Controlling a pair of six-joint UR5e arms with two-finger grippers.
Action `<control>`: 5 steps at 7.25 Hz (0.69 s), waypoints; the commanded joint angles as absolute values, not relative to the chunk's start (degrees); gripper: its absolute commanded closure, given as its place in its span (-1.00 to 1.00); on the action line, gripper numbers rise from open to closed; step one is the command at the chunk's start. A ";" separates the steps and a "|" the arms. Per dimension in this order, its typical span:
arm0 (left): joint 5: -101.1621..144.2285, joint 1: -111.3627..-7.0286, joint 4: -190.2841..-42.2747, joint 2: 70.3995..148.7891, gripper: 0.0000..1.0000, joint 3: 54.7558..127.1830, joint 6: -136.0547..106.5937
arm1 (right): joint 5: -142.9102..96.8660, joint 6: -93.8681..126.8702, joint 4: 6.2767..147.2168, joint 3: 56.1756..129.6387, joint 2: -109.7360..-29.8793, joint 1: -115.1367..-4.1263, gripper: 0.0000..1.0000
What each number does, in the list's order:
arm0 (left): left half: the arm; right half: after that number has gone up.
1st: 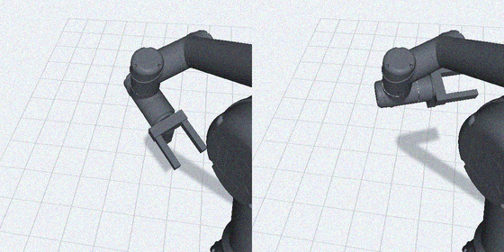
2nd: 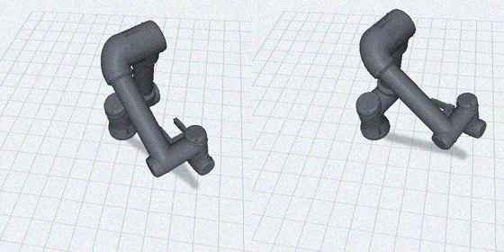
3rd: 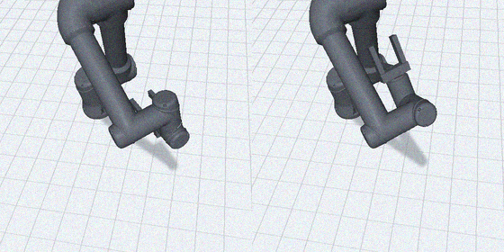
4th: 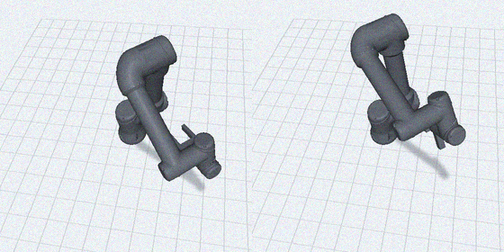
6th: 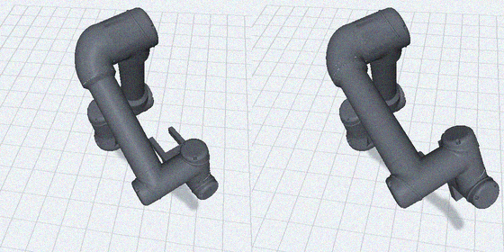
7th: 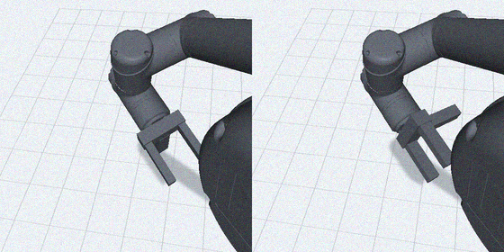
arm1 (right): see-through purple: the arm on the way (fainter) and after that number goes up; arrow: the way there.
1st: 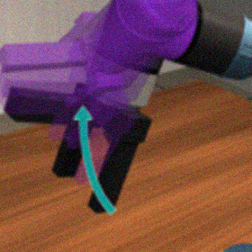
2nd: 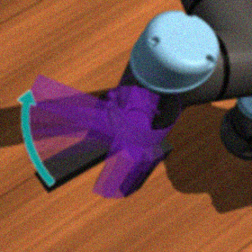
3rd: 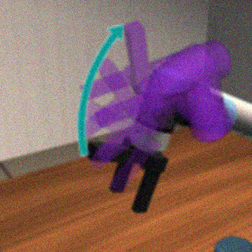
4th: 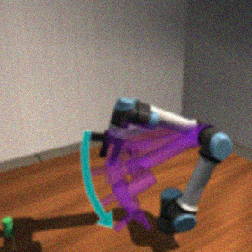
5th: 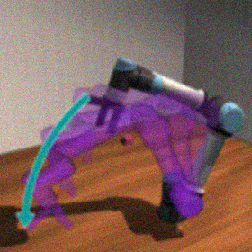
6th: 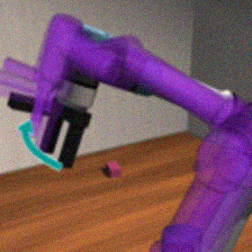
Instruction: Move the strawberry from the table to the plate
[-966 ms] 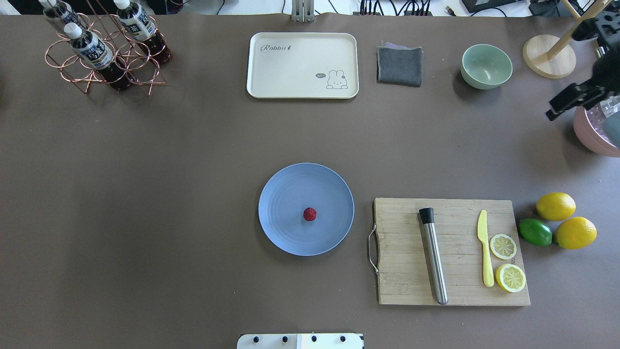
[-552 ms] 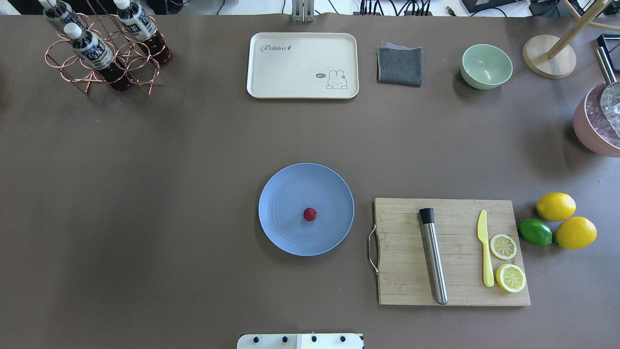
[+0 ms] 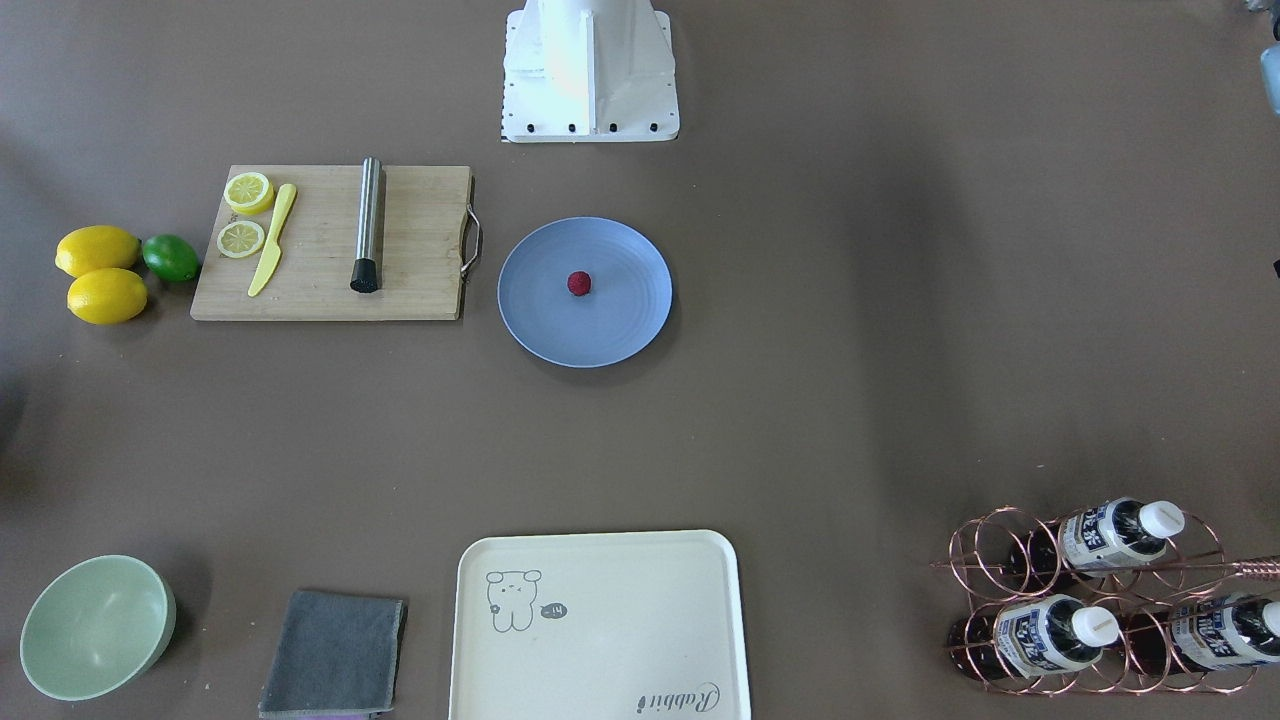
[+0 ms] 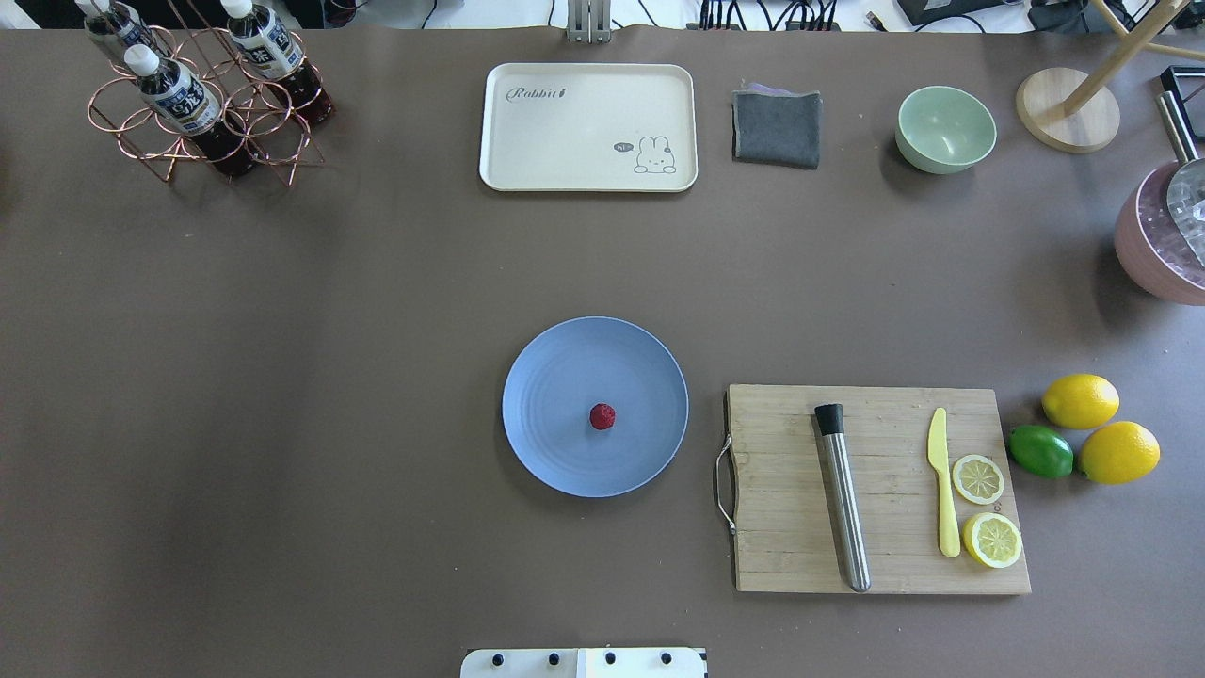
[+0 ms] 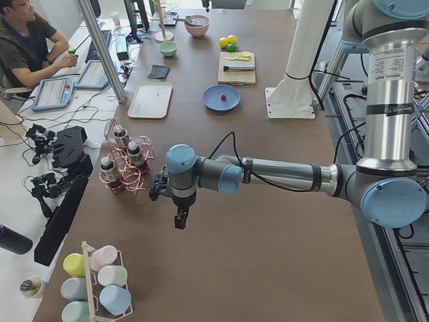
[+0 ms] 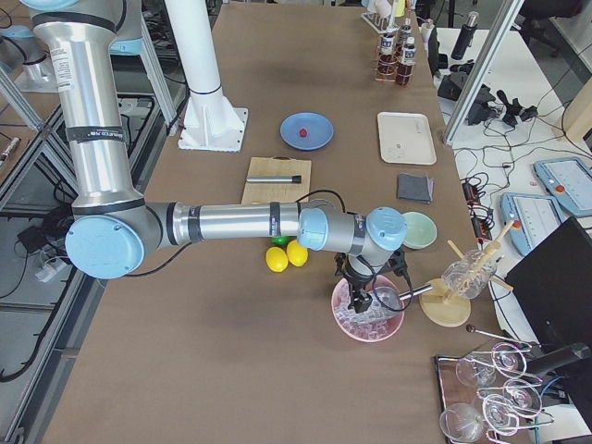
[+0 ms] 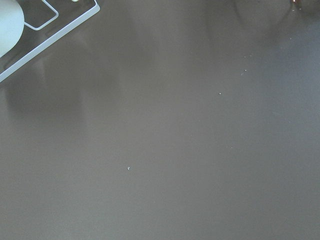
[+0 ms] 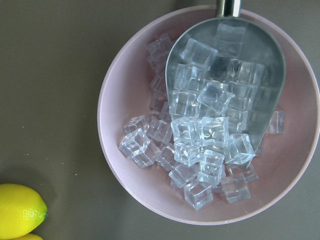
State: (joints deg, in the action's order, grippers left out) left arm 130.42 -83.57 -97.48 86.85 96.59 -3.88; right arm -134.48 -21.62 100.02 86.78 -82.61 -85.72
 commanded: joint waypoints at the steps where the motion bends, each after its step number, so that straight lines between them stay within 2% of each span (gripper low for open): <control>1: 131.65 -83.58 -97.56 86.84 -0.95 96.68 -4.22 | -134.47 -21.62 100.02 86.84 -82.71 -85.78 -1.00; 5: 131.66 -83.58 -97.56 86.92 -0.95 96.59 -4.22 | -134.12 -21.62 100.02 86.66 -82.70 -85.78 -1.00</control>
State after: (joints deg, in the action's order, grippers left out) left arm 131.64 -83.58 -97.56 86.86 96.63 -4.22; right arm -134.21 -21.63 100.02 86.70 -82.68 -85.78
